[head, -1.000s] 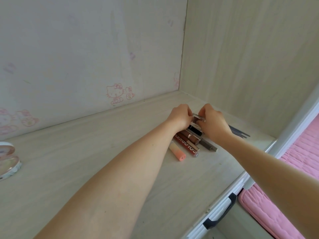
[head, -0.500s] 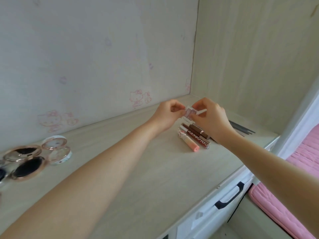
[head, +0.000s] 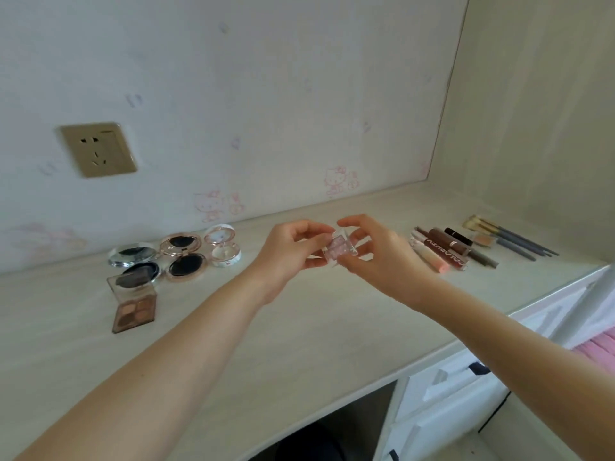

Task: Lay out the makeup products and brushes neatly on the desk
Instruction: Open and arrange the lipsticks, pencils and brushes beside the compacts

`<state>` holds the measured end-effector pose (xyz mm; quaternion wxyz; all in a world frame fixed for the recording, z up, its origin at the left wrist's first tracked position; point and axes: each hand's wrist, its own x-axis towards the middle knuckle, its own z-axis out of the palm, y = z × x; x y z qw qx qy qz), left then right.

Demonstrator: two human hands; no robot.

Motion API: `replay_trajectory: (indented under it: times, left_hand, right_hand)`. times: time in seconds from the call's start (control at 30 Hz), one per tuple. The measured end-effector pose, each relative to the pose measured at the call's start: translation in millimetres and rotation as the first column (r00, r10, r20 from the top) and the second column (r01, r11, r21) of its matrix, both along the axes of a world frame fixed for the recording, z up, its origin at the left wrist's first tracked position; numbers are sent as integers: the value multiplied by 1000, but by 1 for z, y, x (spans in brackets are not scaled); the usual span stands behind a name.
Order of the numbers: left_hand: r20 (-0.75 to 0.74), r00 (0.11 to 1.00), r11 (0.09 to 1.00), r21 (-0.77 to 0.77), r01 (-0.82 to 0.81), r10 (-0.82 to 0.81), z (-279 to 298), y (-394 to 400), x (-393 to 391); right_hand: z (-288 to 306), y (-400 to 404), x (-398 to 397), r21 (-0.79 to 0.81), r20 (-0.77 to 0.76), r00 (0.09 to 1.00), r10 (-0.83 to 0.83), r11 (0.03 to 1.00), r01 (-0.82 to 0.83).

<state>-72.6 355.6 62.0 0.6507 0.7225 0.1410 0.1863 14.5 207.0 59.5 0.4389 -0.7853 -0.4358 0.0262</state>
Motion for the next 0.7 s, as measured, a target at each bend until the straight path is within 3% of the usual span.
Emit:
replay_trajectory:
  times: [0.37,0.5,0.7]
  left_hand:
    - [-73,968,940,-229,-251,241,-33,32,-113]
    - [-86,956,909,-295,-294,281,-42,39,-137]
    - [-11,967,780,-589,-212,255,-55,46,-152]
  right_hand:
    - [-32,48,-84,-118,275,935,224,973,-199]
    - [-41,64,-100,-131,225,937,268,961,-244]
    - [-46,83,-113,-76,89,965,245,968,-239]
